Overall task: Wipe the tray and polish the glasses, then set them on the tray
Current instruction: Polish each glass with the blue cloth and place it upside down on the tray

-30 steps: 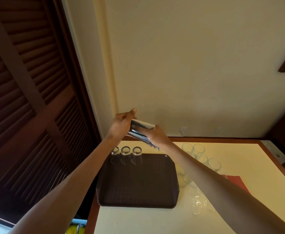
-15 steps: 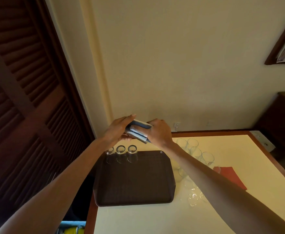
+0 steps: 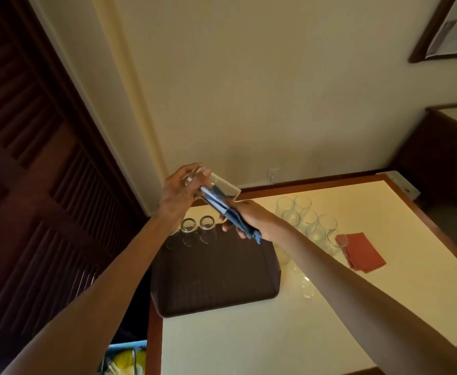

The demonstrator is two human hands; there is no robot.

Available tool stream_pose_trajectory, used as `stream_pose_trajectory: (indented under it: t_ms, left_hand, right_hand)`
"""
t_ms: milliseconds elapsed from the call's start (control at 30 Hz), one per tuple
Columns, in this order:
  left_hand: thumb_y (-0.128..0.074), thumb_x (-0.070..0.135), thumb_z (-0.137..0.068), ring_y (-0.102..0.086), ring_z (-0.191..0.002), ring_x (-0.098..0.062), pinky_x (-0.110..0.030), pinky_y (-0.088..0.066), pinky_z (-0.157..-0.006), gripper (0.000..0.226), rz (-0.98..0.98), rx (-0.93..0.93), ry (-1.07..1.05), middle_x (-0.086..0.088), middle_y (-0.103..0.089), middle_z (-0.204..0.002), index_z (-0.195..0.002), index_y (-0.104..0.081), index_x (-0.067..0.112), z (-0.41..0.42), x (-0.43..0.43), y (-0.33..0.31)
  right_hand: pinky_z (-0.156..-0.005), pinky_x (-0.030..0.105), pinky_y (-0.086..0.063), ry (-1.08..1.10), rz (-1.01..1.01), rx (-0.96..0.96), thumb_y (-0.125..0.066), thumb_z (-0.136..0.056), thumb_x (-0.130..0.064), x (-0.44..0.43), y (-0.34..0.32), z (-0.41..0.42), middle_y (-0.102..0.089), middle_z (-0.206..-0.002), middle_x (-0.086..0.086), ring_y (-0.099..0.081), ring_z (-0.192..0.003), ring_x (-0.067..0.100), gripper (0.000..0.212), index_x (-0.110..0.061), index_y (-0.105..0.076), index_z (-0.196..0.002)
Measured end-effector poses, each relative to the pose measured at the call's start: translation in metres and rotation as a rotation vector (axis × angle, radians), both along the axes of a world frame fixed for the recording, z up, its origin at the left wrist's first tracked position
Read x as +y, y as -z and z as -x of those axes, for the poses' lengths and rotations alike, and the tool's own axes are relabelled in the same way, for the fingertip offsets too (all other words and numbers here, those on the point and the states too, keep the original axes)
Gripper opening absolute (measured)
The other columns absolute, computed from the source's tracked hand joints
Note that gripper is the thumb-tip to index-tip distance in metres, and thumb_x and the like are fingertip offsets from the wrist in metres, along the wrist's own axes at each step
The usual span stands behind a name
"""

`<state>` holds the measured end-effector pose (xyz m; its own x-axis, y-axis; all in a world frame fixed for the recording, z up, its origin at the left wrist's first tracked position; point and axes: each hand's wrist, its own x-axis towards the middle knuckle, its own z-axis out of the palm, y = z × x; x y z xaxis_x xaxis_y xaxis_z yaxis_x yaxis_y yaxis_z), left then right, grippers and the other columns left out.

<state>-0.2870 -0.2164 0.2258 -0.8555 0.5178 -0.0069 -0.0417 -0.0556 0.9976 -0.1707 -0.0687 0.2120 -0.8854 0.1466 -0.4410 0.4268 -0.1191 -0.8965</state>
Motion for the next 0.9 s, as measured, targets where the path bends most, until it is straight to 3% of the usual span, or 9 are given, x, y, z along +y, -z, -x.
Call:
stream_pose_trajectory:
  t_ms: [167,300,467,600,667,733,900]
  left_hand:
    - [-0.091,0.057,-0.067,-0.071,-0.105,-0.025,-0.046,-0.057,-0.098,0.071,0.010,-0.069,-0.076,-0.008,-0.072,-0.112,-0.122,-0.071,0.016,0.015,0.007,0.023]
    - [-0.086,0.053,-0.077,-0.074,-0.101,-0.014,-0.033,-0.062,-0.087,0.055,0.098,-0.025,-0.197,-0.002,-0.075,-0.113,-0.120,-0.071,0.022,0.024,0.018,0.052]
    - [-0.088,0.057,-0.071,-0.070,-0.108,-0.016,-0.040,-0.060,-0.093,0.061,0.381,0.111,-0.231,0.005,-0.073,-0.115,-0.119,-0.067,0.026,0.037,0.038,0.099]
    - [-0.087,0.049,-0.078,-0.068,-0.109,-0.015,-0.043,-0.060,-0.091,0.054,0.529,0.179,-0.210,0.005,-0.071,-0.121,-0.121,-0.066,0.025,0.033,0.062,0.139]
    - [-0.088,0.043,-0.080,-0.065,-0.113,-0.018,-0.038,-0.059,-0.088,0.052,0.582,0.201,-0.185,0.003,-0.069,-0.125,-0.123,-0.064,0.025,0.033,0.075,0.155]
    - [-0.089,0.041,-0.079,-0.065,-0.111,-0.017,-0.030,-0.056,-0.082,0.054,0.654,0.231,-0.144,0.004,-0.069,-0.122,-0.124,-0.062,0.025,0.036,0.086,0.169]
    - [-0.082,0.059,-0.078,-0.060,-0.114,-0.025,-0.041,-0.051,-0.093,0.060,0.973,0.412,-0.010,-0.003,-0.066,-0.122,-0.125,-0.058,0.031,0.041,0.101,0.201]
  right_hand:
    - [-0.051,0.031,-0.053,0.093,-0.030,0.050,-0.063,-0.097,-0.038,0.019,0.043,-0.018,-0.072,-0.076,0.012,-0.066,-0.061,0.022,0.037,-0.002,-0.070,-0.104]
    - [-0.050,0.028,-0.052,0.271,0.074,0.004,-0.059,-0.100,-0.034,0.049,0.082,-0.028,-0.068,-0.073,0.011,-0.063,-0.061,0.021,0.028,-0.007,-0.068,-0.102]
    - [-0.056,0.032,-0.054,0.387,0.109,-0.037,-0.052,-0.104,-0.029,0.090,0.126,-0.017,-0.069,-0.090,0.013,-0.067,-0.071,0.021,0.038,0.001,-0.060,-0.126]
    - [-0.066,0.030,-0.056,0.385,0.214,-0.044,-0.044,-0.107,-0.028,0.115,0.152,0.001,-0.069,-0.094,0.007,-0.067,-0.079,0.019,0.027,-0.011,-0.061,-0.118]
    - [-0.074,0.033,-0.055,0.395,0.268,-0.063,-0.045,-0.106,-0.028,0.125,0.165,0.011,-0.070,-0.098,0.007,-0.069,-0.082,0.020,0.028,-0.010,-0.061,-0.121]
    - [-0.080,0.039,-0.052,0.432,0.311,-0.107,-0.053,-0.102,-0.029,0.132,0.175,0.021,-0.069,-0.100,0.010,-0.068,-0.082,0.024,0.032,-0.007,-0.062,-0.123]
    - [-0.084,0.044,-0.050,0.513,0.377,-0.201,-0.061,-0.080,-0.024,0.143,0.198,0.040,-0.067,-0.101,0.013,-0.064,-0.090,0.030,0.052,-0.001,-0.060,-0.126]
